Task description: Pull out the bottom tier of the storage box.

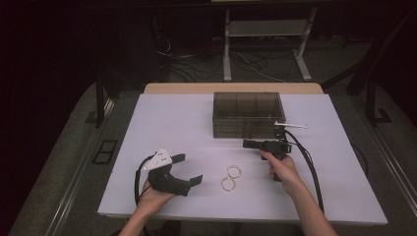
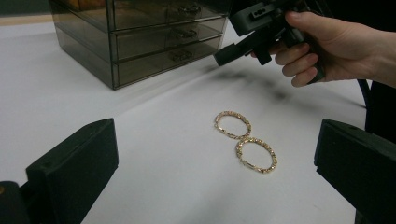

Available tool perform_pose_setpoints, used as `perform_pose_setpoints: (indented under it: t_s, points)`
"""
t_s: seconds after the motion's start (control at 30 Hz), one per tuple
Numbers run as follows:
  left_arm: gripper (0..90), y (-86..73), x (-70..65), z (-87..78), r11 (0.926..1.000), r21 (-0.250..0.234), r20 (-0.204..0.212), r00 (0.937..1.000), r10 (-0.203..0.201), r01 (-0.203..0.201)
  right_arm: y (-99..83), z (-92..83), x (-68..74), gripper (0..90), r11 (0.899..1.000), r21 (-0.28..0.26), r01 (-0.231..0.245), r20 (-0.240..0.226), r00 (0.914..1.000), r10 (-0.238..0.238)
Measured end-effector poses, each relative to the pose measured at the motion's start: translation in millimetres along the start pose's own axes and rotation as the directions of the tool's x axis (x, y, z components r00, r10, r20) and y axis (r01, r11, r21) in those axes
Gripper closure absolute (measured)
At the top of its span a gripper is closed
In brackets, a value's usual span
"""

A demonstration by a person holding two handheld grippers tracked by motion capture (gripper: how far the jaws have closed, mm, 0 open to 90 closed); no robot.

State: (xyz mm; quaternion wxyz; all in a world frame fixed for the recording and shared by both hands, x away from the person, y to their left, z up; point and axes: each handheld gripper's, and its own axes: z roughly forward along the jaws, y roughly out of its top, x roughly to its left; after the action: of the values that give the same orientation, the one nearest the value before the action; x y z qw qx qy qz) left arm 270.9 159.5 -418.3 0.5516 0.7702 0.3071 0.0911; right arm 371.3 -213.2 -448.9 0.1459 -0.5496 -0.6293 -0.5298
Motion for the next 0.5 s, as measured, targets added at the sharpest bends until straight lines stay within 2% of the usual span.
perform_pose_setpoints:
  t_s: [0.03, 0.07, 0.1, 0.13, 0.17, 0.2, 0.23, 0.3, 0.33, 0.37, 0.43, 0.5]
  points:
    - [0.0, 0.0, -0.3, 0.2, 1.0, -0.001, 0.001, 1.0, -0.002, 0.002, 0.0, 0.0, 0.0, 0.4, 1.0, 0.0, 0.0, 0.0, 1.0, 0.0]
    - [0.0, 0.0, -0.6, 0.3, 1.0, 0.001, 0.001, 1.0, 0.0, 0.0, -1.4, 0.3, -2.7, 0.4, 0.998, -0.022, -0.058, -0.036, 0.9977, 0.057]
    - [0.0, 0.0, -0.6, 0.3, 1.0, 0.001, 0.001, 1.0, 0.0, 0.0, -1.4, 0.3, -2.7, 0.4, 0.998, -0.022, -0.058, -0.036, 0.9977, 0.057]
    - [0.0, 0.0, -0.8, 0.3, 1.0, -0.001, 0.001, 1.0, -0.001, 0.001, -2.3, 0.7, -5.5, 0.4, 0.994, -0.04, -0.101, -0.045, 0.994, 0.099]
    - [0.0, 0.0, -0.8, 0.3, 1.0, -0.001, 0.001, 1.0, -0.001, 0.001, -2.3, 0.7, -5.5, 0.4, 0.994, -0.04, -0.101, -0.045, 0.994, 0.099]
    - [0.0, 0.0, -0.8, 0.3, 1.0, -0.001, 0.002, 1.0, -0.001, 0.001, -2.9, 0.8, -7.1, 0.4, 0.989, -0.057, -0.135, -0.052, 0.9898, 0.132]
    - [0.0, 0.0, -0.7, 0.3, 1.0, 0.0, 0.002, 1.0, 0.0, 0.0, -2.9, 0.8, -7.1, 0.4, 0.989, -0.057, -0.135, -0.052, 0.9898, 0.132]
    - [0.0, 0.0, -0.5, 0.2, 1.0, 0.0, 0.002, 1.0, 0.0, 0.0, -3.4, 0.7, -9.0, 0.4, 0.982, -0.079, -0.172, -0.05, 0.9844, 0.169]
    - [0.0, 0.0, -0.4, 0.1, 1.0, 0.0, 0.002, 1.0, 0.001, -0.001, -4.4, 0.6, -10.6, 0.4, 0.973, -0.105, -0.205, -0.036, 0.9787, 0.202]
    - [0.0, 0.0, -0.4, 0.0, 1.0, 0.001, 0.002, 1.0, 0.002, -0.002, -4.4, 0.6, -10.6, 0.4, 0.973, -0.105, -0.205, -0.036, 0.9787, 0.202]
    - [0.0, 0.1, -0.3, -0.2, 1.0, 0.002, 0.001, 1.0, 0.002, -0.002, -6.1, 0.4, -12.5, 0.5, 0.963, -0.13, -0.238, -0.033, 0.9713, 0.236]
    - [0.0, 0.0, -0.1, -0.4, 1.0, 0.002, 0.001, 1.0, 0.002, -0.002, -6.9, 0.6, -14.4, 0.5, 0.959, -0.142, -0.246, -0.015, 0.969, 0.247]
